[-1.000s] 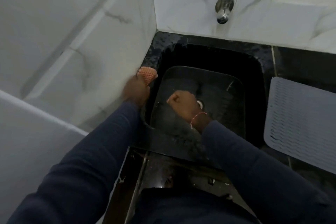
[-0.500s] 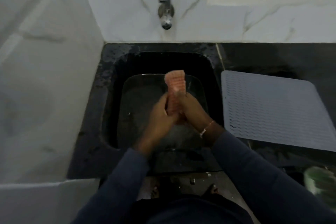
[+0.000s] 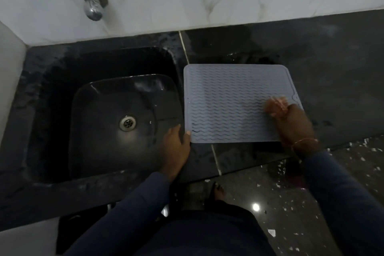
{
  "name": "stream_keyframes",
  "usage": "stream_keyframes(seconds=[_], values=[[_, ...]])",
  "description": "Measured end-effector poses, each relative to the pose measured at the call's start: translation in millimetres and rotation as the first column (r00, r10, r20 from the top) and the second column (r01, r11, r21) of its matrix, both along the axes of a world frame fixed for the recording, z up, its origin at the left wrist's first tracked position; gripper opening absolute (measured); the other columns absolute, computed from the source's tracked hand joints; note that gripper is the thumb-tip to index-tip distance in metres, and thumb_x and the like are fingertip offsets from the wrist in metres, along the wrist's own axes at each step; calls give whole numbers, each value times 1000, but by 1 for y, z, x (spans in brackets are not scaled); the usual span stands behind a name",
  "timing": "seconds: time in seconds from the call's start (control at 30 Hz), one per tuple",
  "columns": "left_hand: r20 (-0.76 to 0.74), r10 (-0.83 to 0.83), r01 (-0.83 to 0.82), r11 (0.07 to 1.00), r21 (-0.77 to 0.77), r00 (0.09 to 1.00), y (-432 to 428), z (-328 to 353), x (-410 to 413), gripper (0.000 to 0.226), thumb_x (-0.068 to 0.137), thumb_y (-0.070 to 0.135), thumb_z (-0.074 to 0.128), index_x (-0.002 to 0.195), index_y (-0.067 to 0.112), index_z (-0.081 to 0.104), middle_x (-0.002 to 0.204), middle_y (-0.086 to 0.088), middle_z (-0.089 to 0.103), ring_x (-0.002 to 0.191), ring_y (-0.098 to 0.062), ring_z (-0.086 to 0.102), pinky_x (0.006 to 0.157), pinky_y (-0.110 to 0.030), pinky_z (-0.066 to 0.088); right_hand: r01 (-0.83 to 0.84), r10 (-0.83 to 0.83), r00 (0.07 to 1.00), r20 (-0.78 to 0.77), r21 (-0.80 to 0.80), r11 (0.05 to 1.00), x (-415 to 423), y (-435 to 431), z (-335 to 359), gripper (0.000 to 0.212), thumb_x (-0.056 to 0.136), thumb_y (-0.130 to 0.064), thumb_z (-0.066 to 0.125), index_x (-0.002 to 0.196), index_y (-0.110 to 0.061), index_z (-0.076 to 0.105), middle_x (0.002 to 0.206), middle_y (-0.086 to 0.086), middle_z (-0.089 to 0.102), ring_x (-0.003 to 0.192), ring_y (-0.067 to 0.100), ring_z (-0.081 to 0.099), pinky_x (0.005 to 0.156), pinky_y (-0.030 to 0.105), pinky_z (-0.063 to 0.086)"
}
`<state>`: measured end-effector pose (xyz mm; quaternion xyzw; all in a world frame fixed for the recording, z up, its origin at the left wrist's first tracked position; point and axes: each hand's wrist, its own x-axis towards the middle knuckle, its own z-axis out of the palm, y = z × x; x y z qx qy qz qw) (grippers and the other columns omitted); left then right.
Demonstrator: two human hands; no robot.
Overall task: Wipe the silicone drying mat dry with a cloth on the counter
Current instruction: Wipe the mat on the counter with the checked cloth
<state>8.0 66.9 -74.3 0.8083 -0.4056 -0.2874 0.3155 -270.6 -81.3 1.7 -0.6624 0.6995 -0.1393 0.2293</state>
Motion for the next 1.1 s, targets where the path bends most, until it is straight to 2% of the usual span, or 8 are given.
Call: stream_keyframes(seconds=[0.07,0.2,0.33,0.5,0.6,0.77,0.87,1.1], values=[[50,23,-21,998,-51,998,4,-6,-3,36,95,34,50,90,3,69,92,-16,67,86,-32,63,73,-33,46,39,-38,993,-114,6,999,-22,-20,-15,71,85,-76,41,117,-16,61,111,9,66,102,32,64,86,41,51],[122,78,-66,992,-104,989,5,-2,-10,37,95,28,57,66,6,62,70,-9,61,62,-21,57,58,-28,37,-203,201,979,-39,-56,978,38,2,-49,27,97,-38,48,116,-25,62,116,3,63,108,26,60,92,38,46],[123,71,-64,996,-60,990,6,-5,-9,37,90,35,51,63,11,55,66,-13,63,59,-24,59,55,-36,41,-683,694,712,102,-129,719,163,68,-62,33,97,-23,48,125,-21,64,126,3,63,118,21,56,105,39,41],[85,79,-74,996,-57,993,5,-5,-10,42,91,37,44,65,6,55,62,-11,61,58,-26,57,56,-39,42,-559,542,778,317,-45,828,169,62,-35,28,90,-21,57,116,-19,66,110,1,68,101,20,63,85,31,51],[-26,111,-113,990,-88,993,4,-2,-12,44,98,39,43,66,11,52,65,-3,57,62,-16,53,60,-35,43,-255,270,903,333,-89,963,132,36,-30,14,90,-27,61,98,-15,64,91,-5,58,81,12,55,62,17,34],[-203,167,-183,981,-65,965,-30,21,-16,31,101,37,41,112,16,61,102,6,61,94,-10,55,81,-23,38,-295,272,920,282,40,955,104,20,-21,33,86,-34,69,109,-11,66,108,12,68,101,25,60,78,24,39],[-150,141,-151,987,-60,979,-44,8,-7,21,95,25,54,108,11,61,100,-5,68,92,-20,62,83,-32,49,-84,67,957,283,49,995,77,6,-15,32,89,-40,65,90,-8,71,90,9,72,88,22,65,73,29,45],[-101,198,-202,979,-36,975,-50,1,-3,13,88,23,64,95,12,62,85,0,65,80,-17,59,71,-25,43,352,-344,930,-127,50,935,-51,-38,-44,52,83,-44,59,118,-5,58,125,23,55,118,41,51,99,48,43]])
